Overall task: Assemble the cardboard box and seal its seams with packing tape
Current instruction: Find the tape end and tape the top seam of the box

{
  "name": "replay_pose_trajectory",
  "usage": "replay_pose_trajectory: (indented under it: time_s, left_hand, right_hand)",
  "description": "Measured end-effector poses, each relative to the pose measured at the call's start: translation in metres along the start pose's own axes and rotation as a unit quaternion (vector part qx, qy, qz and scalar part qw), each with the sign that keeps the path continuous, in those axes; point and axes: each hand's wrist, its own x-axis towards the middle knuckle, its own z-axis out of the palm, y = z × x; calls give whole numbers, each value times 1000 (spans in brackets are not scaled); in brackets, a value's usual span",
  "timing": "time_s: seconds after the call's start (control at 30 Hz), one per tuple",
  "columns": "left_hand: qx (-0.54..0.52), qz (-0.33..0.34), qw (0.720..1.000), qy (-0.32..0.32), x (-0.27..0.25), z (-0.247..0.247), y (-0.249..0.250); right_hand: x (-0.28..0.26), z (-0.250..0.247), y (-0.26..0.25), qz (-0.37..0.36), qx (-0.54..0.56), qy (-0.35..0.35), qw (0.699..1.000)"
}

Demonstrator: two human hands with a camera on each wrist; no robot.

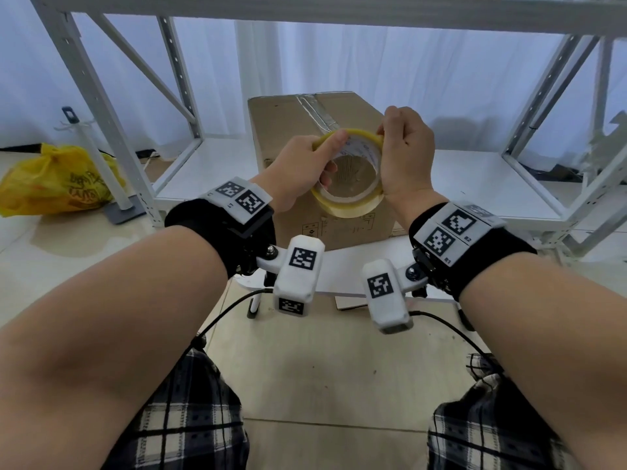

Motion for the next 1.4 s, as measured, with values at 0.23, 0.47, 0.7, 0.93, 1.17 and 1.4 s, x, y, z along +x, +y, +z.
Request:
replay_pose_trajectory:
  time_s: [0.23, 0.47, 0.7, 0.93, 1.17, 1.4]
  left_hand:
    - [10, -13, 1000, -21, -1, 0, -1]
    - [7, -9, 1000, -14, -2, 1, 0]
    - [20, 5, 1000, -9, -2, 0, 2]
    - [6, 17, 1000, -16, -4, -1, 3]
    - [9, 34, 999, -12, -7, -2, 3]
    - [17, 37, 999, -12, -5, -4, 1]
  right_hand:
    - [1, -1, -3, 5, 29, -44, 999]
    - [5, -1, 2, 6, -12, -25, 1000]
    - [-1, -2, 0, 2, 9, 7, 1000]
    - [-4, -3, -11, 15, 88, 17, 996]
    - [-7, -2, -8, 13, 63, 14, 998]
    - [-8, -2, -13, 8, 93, 0, 996]
